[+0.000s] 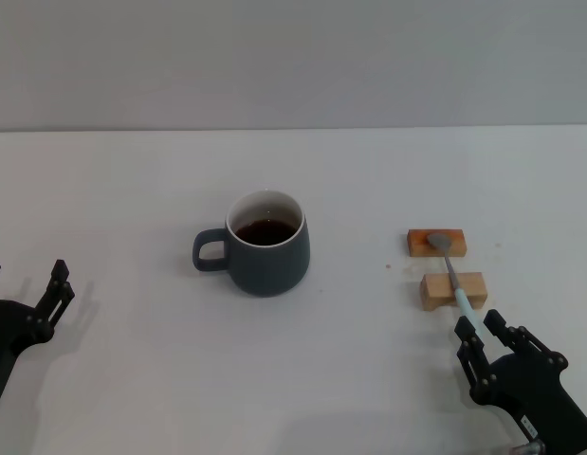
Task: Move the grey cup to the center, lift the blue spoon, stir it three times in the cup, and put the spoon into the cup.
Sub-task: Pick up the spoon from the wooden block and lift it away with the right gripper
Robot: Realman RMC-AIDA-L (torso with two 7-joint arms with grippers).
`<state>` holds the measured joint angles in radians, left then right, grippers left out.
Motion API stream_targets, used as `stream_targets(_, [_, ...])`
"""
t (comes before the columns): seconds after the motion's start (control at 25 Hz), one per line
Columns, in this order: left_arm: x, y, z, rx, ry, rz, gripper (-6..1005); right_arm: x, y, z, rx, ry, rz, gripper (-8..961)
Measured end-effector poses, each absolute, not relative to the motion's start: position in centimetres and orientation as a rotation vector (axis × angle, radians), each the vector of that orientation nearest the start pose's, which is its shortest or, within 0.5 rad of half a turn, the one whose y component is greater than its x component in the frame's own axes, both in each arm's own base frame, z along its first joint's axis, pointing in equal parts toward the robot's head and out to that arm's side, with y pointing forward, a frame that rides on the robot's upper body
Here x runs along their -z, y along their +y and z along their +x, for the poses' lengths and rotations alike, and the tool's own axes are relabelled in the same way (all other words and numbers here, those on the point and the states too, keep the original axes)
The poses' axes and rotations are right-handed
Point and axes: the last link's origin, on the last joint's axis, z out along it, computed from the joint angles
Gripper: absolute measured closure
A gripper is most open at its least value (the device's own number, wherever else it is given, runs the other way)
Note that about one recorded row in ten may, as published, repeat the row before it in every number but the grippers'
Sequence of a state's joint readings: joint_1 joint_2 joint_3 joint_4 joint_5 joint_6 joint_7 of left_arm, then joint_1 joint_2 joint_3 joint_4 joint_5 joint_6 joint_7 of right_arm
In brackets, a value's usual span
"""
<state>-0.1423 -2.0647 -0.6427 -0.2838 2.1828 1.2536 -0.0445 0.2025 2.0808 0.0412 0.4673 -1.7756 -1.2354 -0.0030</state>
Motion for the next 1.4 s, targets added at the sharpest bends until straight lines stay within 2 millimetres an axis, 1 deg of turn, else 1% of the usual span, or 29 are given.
stream_targets(0.12, [3.1,23.24,-36.84,0.594,-0.615,-1.581,140,10.84,20.6,31.22,-0.721,0.758,-1.845,586])
stream_targets(1.4, [3.03,23.23,-37.0,0.585,-0.611,-1.585,141,10.96,21.1,31.17,-0.711,0.754,-1.86,589])
